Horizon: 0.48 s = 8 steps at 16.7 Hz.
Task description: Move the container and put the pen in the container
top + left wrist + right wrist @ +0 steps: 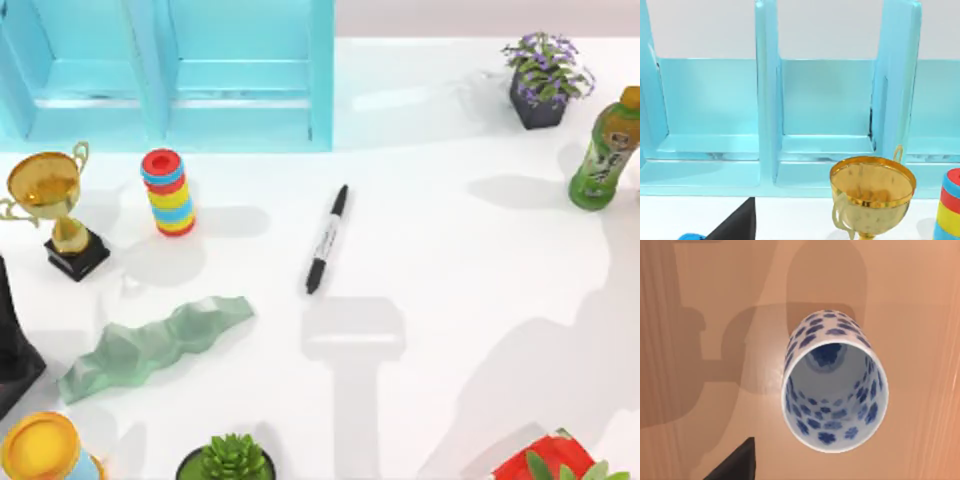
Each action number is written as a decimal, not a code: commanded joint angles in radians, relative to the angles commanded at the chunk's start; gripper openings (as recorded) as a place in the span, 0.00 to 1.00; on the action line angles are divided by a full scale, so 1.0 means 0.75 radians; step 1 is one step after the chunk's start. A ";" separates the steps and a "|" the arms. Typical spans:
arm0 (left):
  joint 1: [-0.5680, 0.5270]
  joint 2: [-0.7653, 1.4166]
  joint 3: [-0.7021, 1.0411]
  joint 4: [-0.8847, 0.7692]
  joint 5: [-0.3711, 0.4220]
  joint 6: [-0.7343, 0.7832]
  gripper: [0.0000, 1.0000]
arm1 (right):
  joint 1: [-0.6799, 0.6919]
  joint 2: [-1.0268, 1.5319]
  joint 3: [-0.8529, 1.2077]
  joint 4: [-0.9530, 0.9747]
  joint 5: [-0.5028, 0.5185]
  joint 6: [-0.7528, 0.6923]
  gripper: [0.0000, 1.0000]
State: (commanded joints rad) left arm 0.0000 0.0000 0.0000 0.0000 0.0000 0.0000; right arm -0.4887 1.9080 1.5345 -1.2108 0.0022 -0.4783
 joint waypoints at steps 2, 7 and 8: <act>0.000 0.000 0.000 0.000 0.000 0.000 1.00 | 0.000 0.025 -0.099 0.148 0.000 0.000 1.00; 0.000 0.000 0.000 0.000 0.000 0.000 1.00 | -0.001 0.071 -0.269 0.348 0.000 0.000 1.00; 0.000 0.000 0.000 0.000 0.000 0.000 1.00 | -0.001 0.071 -0.269 0.349 0.000 0.000 1.00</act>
State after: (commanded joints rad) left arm 0.0000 0.0000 0.0000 0.0000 0.0000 0.0000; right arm -0.4894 1.9611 1.3324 -0.9492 0.0025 -0.4782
